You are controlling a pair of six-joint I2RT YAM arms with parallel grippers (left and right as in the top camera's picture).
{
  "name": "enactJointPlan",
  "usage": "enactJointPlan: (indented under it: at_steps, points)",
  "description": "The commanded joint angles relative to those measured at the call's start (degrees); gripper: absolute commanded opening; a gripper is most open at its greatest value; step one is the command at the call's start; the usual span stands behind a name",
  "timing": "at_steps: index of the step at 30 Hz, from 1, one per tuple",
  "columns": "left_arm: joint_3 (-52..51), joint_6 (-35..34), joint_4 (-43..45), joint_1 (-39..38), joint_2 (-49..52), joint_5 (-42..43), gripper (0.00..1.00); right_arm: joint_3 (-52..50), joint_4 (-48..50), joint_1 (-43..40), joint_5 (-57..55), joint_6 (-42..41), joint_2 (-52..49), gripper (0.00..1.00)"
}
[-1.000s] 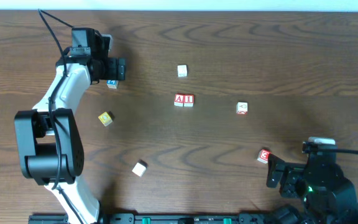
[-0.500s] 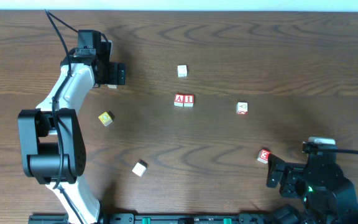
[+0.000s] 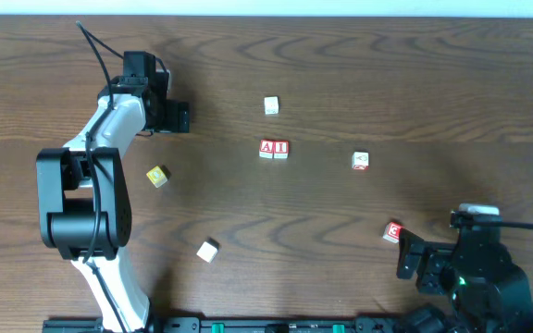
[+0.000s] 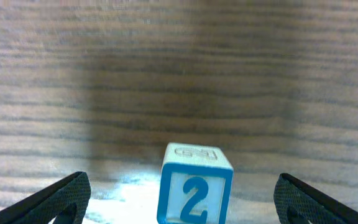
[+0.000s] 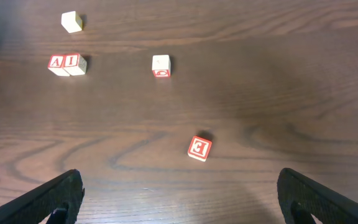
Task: Spell out Ai2
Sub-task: 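Lower the left gripper and grasp the blue 2 block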
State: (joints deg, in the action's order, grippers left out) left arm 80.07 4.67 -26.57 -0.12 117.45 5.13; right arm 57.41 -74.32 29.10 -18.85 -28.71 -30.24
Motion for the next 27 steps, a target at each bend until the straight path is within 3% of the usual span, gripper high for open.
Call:
enactJointPlan:
  at_steps: [1,10,14,27]
  points:
    - [1.09,-0.35,1.03,0.04,0.09,0.17,0.96,-0.04,-0.09,-0.42,-0.2,-0.59,0.22,0.99]
    - [1.09,-0.39,1.7,0.09,1.46,0.92,1.0,-0.04,-0.09,-0.42,-0.2,-0.59,0.22,0.99]
    - [1.09,-0.39,1.73,0.09,2.25,2.01,0.88,-0.04,-0.09,-0.42,-0.2,-0.59,0.22,0.99]
    - [1.09,-0.37,1.99,0.09,2.25,1.99,0.76,-0.04,-0.09,-0.42,-0.2,-0.59,0.22,0.99]
